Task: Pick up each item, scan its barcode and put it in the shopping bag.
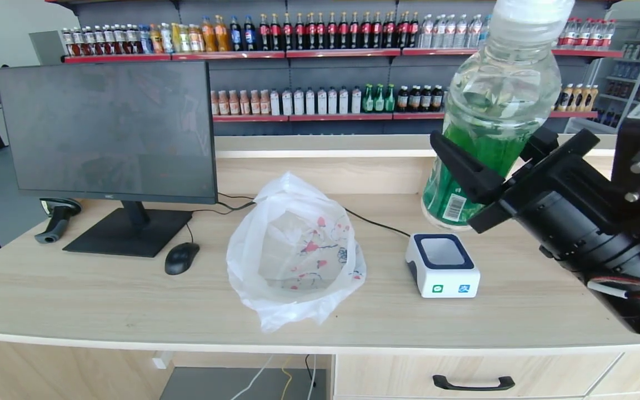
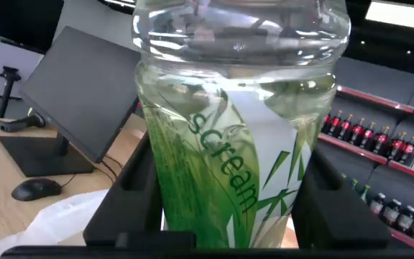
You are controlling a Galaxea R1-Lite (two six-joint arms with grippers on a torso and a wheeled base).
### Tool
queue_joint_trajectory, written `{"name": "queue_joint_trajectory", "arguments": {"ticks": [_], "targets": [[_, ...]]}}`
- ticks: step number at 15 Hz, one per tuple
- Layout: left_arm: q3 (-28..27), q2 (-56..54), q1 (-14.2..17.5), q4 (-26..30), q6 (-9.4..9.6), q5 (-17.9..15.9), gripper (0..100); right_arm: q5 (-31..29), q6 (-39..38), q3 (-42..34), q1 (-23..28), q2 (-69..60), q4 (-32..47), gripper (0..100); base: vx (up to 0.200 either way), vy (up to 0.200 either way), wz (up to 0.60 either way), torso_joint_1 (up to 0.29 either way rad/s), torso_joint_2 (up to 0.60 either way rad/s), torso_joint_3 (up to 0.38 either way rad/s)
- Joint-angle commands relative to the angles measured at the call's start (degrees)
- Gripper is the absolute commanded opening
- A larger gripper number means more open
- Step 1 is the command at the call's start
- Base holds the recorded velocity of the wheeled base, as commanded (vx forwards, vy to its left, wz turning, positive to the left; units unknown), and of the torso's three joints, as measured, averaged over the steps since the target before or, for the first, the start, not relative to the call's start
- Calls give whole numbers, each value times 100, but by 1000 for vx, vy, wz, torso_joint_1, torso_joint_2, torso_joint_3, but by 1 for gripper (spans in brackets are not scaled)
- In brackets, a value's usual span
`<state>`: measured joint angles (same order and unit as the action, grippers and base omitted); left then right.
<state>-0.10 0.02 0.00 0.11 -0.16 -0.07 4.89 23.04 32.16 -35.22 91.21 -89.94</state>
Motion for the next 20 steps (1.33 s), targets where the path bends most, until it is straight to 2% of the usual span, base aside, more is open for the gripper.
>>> {"name": "queue_joint_trajectory", "arguments": {"ticks": [1,3,7,12,20], "targets": [[1,-2,0,-2,-2,-1,100,-612,-1346,-298,77,-165,-6,0,0,0,0,0,0,0],[1,-2,0,7,-2,-1,100,-805,-1891,-649,367,-139,-6,0,0,0,0,0,0,0],[1,-2,0,7,-2,-1,100,-805,-1988,-781,428,-183,-6,0,-150,0,0,8,3,1],[1,-2,0,7,-2,-1,100,-823,-2172,-834,463,-226,-6,0,0,0,0,0,0,0],[1,-2,0,7,-19,-1,100,-823,-2199,-1001,595,-297,-6,0,0,200,0,8,5,1]]}}
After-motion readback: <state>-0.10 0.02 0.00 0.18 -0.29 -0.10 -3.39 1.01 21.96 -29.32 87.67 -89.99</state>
